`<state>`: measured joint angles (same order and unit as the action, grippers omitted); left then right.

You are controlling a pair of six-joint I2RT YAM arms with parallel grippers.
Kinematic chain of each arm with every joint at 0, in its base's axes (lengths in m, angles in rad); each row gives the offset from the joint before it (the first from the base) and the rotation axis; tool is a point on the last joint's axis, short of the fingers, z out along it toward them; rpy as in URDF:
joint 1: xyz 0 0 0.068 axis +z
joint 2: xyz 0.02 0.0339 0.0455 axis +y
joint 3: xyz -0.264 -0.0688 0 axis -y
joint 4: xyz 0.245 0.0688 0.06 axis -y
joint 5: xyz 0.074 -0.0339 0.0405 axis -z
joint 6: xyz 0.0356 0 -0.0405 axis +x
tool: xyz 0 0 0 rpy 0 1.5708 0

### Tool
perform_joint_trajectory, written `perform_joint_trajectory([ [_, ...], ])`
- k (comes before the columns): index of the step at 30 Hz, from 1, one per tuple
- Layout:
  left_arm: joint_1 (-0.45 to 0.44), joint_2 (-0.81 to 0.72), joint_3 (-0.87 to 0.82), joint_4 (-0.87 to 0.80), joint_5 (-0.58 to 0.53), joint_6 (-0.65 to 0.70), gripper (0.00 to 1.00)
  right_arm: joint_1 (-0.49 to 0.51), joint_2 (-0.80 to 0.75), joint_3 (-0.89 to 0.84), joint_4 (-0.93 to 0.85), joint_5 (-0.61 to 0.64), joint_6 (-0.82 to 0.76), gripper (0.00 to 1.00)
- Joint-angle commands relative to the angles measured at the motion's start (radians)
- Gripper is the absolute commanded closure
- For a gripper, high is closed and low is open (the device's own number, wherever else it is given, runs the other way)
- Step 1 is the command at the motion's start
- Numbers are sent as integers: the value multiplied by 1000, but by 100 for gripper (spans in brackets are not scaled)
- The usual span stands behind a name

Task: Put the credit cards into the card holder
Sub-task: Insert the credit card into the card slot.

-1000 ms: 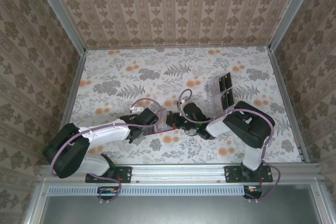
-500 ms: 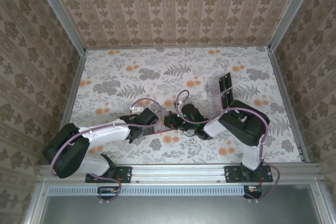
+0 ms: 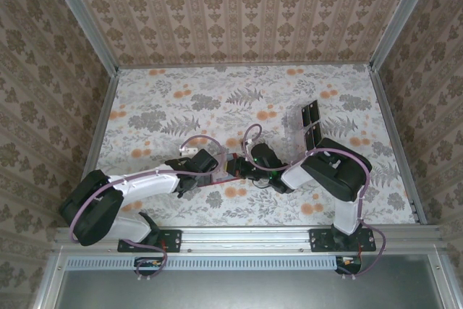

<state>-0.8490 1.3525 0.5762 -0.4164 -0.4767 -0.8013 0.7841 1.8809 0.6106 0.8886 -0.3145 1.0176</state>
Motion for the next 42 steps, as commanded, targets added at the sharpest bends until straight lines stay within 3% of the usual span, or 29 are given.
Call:
perform_joint_trajectory([
  [1, 5, 10, -27, -63, 4, 8, 0, -10, -5, -14, 28, 29, -5, 100],
  [42, 2, 20, -29, -46, 5, 13, 0, 38, 65, 29, 27, -13, 24, 100],
])
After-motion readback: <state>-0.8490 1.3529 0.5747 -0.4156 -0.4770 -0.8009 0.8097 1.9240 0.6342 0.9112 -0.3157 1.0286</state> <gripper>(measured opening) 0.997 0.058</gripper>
